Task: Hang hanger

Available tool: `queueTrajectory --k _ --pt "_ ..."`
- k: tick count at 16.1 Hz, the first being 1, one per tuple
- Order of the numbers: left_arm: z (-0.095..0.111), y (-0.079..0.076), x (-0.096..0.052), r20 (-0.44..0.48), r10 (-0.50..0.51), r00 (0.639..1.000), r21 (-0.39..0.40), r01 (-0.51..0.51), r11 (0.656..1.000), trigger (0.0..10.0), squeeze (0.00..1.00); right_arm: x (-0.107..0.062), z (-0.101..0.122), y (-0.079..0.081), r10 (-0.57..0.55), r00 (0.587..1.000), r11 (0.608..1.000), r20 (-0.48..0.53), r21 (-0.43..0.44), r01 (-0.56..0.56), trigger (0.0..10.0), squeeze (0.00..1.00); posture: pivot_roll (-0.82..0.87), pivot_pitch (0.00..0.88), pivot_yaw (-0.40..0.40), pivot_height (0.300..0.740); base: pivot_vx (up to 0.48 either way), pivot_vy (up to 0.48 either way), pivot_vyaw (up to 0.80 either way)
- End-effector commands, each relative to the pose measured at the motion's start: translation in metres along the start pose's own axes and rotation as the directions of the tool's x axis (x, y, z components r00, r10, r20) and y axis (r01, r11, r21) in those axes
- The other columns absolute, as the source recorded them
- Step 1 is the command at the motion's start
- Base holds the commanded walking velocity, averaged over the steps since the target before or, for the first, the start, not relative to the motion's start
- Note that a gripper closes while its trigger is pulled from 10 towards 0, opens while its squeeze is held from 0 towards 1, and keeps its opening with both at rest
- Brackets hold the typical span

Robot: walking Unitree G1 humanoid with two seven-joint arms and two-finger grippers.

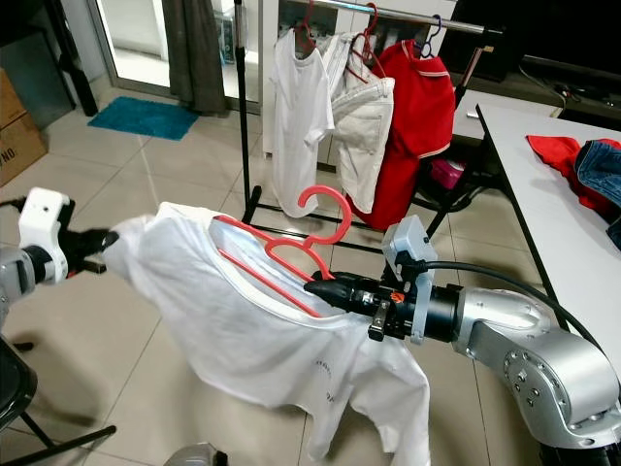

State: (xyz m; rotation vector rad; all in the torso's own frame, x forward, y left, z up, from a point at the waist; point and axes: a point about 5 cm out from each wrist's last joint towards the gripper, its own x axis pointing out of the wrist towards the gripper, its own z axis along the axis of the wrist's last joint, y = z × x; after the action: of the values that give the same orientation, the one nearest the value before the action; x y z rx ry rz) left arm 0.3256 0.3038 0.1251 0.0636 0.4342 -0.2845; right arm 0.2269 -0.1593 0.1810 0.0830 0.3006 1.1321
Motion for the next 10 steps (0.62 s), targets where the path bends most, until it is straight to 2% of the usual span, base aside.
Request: queueTrajectory --k 1,4,6,7,9,10 --pt "-0.003 0.000 -0.003 -0.004 -0.007 1.000 -0.012 0.007 1.000 10.0 1.00 -0.002 0.001 -0.001 -0.015 1.000 1.000 0.009 -0.006 0.015 10.0 0.00 -0.02 0.000 -0.059 0.740 0.000 0.000 0.00" --pt "-0.013 0.007 -0.013 -0.045 0.008 0.999 -0.015 -0.009 1.000 10.0 1.00 -0.003 -0.001 -0.003 -0.042 0.999 0.999 0.011 0.000 0.042 10.0 0.00 -0.02 0.000 -0.059 0.740 0.000 0.000 0.00" --pt "-0.018 0.015 -0.022 -0.050 0.050 0.998 0.002 -0.050 0.999 10.0 1.00 -0.005 -0.003 -0.013 -0.125 0.992 0.992 0.011 0.016 0.125 10.0 0.00 -0.02 0.000 -0.060 0.740 0.000 0.000 0.00" --pt "-0.015 0.015 -0.024 -0.020 0.047 0.999 0.004 -0.047 0.999 10.0 1.00 -0.005 -0.005 -0.020 -0.192 0.981 0.981 0.008 0.033 0.191 10.0 0.00 -0.01 0.000 -0.060 0.740 0.000 0.000 0.00" --pt "-0.011 0.009 -0.025 0.011 0.012 1.000 0.018 -0.012 1.000 10.0 1.00 -0.005 -0.006 -0.024 -0.227 0.974 0.973 0.015 0.043 0.226 10.0 0.00 -0.01 0.000 -0.059 0.740 0.000 0.000 0.00" --pt "-0.004 -0.010 -0.022 0.059 -0.080 0.995 0.052 0.077 0.996 10.0 1.00 0.000 -0.008 -0.026 -0.276 0.961 0.960 0.032 0.052 0.274 10.0 0.00 -0.01 0.000 -0.057 0.740 0.000 0.000 0.00"
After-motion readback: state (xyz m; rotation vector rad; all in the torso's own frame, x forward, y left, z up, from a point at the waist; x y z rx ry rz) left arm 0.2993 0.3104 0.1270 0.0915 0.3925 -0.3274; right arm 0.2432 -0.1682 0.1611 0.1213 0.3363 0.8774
